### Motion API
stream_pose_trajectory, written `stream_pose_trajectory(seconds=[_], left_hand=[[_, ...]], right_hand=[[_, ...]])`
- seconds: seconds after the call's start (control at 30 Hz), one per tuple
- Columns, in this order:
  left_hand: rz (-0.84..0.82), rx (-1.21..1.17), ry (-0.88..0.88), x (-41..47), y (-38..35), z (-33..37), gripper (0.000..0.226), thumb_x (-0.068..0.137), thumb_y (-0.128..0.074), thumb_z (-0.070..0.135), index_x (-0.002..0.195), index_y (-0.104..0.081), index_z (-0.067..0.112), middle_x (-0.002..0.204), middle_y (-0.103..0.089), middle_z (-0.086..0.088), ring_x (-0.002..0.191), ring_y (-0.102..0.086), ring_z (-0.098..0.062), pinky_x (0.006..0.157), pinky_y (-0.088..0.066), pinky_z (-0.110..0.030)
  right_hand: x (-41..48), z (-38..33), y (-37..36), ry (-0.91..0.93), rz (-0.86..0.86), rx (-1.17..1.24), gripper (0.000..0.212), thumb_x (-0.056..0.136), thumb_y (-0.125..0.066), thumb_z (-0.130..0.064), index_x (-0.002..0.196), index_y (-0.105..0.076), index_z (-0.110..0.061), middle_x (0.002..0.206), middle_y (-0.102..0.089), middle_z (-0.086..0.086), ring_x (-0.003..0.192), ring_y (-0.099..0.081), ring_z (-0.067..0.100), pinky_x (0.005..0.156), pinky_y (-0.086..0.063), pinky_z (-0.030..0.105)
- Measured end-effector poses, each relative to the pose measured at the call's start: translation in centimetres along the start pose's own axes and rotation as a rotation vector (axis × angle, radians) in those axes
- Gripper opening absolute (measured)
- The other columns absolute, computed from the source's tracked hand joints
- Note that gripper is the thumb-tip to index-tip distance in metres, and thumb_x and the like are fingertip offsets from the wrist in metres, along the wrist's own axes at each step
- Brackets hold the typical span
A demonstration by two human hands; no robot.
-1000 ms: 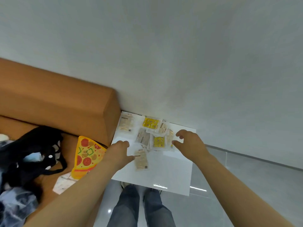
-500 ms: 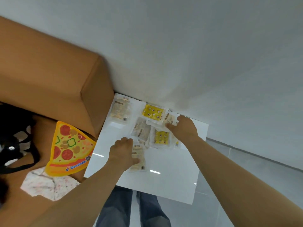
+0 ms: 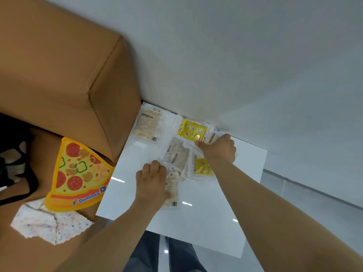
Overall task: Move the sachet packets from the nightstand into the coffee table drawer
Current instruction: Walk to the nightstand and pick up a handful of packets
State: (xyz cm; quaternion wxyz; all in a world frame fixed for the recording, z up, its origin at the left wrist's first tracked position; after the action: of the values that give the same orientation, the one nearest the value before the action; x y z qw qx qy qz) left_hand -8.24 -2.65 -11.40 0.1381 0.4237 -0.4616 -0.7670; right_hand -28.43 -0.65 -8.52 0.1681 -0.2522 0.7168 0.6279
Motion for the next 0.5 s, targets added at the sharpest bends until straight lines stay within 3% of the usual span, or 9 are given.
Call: stream_pose_trajectory(seconds=[0.17, 0.27, 0.33, 0.4, 0.5], left_hand=[[0.059, -0.180, 0.077, 1.6, 2.3, -2.3, 0.051, 0.065, -0.079, 0.041, 0.102, -0.055, 0.016, 0.093, -0.063, -0.001, 0.083, -0.062, -0.021, 0.068, -0.045, -0.028], [0.145, -0.237, 0.094, 3.9, 4.9, -4.0, 0.047, 0.067, -0.079, 0.034, 0.102, -0.055, 0.013, 0.095, -0.065, -0.006, 0.084, -0.062, -0.026, 0.069, -0.052, -0.032], [0.121, -0.221, 0.059, 5.4, 6.3, -4.3, 0.049, 0.070, -0.080, 0.033, 0.105, -0.053, 0.013, 0.106, -0.062, -0.007, 0.096, -0.058, -0.025, 0.076, -0.052, -0.035], [0.044, -0.153, 0.013, 6.8, 7.4, -4.1, 0.052, 0.070, -0.080, 0.034, 0.107, -0.051, 0.012, 0.130, -0.047, -0.008, 0.120, -0.043, -0.025, 0.090, -0.045, -0.035], [-0.056, -0.073, -0.019, 8.8, 8.4, -3.7, 0.054, 0.068, -0.083, 0.035, 0.108, -0.053, 0.014, 0.159, 0.007, -0.003, 0.146, 0.004, -0.024, 0.110, -0.029, -0.038]], right_hand=[[0.7, 0.5, -0.7, -0.025, -0.039, 0.099, 0.076, 0.066, -0.080, -0.052, 0.118, -0.043, -0.011, 0.117, -0.059, 0.007, 0.109, -0.058, 0.030, 0.089, -0.050, 0.045], [0.8, 0.7, -0.9, -0.015, -0.036, 0.105, 0.068, 0.068, -0.079, -0.051, 0.113, -0.045, -0.013, 0.113, -0.060, 0.005, 0.106, -0.059, 0.030, 0.090, -0.049, 0.047], [0.9, 0.9, -1.0, -0.003, -0.030, 0.116, 0.064, 0.069, -0.079, -0.050, 0.111, -0.046, -0.014, 0.111, -0.059, 0.005, 0.104, -0.059, 0.030, 0.091, -0.048, 0.048], [1.0, 1.1, -1.0, 0.009, -0.034, 0.137, 0.061, 0.069, -0.079, -0.049, 0.108, -0.046, -0.015, 0.108, -0.060, 0.004, 0.102, -0.060, 0.029, 0.090, -0.048, 0.049], [1.2, 1.4, -0.8, 0.033, -0.053, 0.174, 0.055, 0.071, -0.079, -0.043, 0.106, -0.048, -0.014, 0.105, -0.061, 0.004, 0.097, -0.061, 0.028, 0.085, -0.051, 0.045]])
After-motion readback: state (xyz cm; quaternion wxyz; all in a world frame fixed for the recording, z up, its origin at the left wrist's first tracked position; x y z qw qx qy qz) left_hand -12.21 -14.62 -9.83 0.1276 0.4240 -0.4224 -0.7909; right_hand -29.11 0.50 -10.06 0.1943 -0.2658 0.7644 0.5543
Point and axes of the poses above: each hand's wrist, its own x-axis towards the middle knuckle, its own y-axis out of the back of the hand, z = x × y, the point moved 1 cm from there along x, towards the middle knuckle
